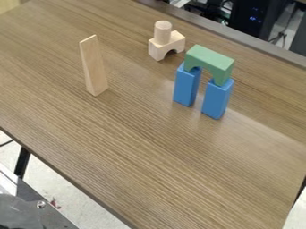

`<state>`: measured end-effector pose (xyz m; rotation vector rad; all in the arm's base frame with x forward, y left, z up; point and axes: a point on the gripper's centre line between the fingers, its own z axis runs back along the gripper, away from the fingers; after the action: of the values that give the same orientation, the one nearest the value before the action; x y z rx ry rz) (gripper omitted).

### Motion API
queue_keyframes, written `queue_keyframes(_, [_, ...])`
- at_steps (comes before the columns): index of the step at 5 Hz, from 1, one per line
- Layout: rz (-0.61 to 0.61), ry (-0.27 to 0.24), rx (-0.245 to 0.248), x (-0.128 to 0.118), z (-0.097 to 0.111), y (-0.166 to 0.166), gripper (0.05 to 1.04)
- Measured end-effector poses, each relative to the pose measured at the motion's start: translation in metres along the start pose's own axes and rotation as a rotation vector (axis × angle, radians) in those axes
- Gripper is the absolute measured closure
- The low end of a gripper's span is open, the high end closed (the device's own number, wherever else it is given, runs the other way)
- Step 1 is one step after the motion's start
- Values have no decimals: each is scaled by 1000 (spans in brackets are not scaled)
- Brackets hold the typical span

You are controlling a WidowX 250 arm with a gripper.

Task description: Put the rectangluarblock on the top od cylinder

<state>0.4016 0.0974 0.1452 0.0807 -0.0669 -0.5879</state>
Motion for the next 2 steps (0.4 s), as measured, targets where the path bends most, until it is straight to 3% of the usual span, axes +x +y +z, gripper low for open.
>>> queue_keyframes(1, [4, 27, -38, -2, -17, -3, 83])
queue_keyframes(2, [71, -22, -79, -16, -13, -9, 83])
